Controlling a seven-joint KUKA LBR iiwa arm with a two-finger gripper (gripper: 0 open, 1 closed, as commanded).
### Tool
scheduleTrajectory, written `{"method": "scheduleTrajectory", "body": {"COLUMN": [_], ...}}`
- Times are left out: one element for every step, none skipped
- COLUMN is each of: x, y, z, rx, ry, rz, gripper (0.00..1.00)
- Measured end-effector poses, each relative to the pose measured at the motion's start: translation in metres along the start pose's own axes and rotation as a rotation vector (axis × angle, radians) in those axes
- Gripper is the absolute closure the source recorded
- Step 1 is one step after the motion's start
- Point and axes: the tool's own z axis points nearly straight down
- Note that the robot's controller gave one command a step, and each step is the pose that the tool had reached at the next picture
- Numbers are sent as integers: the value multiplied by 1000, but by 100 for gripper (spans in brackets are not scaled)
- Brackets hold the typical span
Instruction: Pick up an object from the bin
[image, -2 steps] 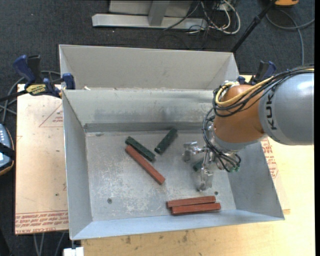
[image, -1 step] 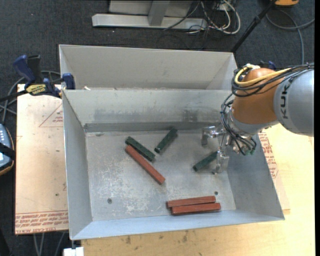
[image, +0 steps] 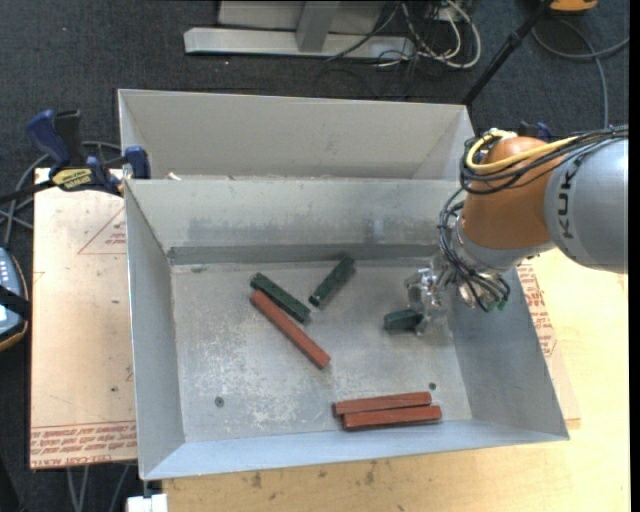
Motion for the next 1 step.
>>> {"method": "scheduleTrajectory", "body": {"x": [-15], "y": [-23], "z": [-134], "rx": [5], "ry": [-6], "rz": [-402], "gripper": [100]}}
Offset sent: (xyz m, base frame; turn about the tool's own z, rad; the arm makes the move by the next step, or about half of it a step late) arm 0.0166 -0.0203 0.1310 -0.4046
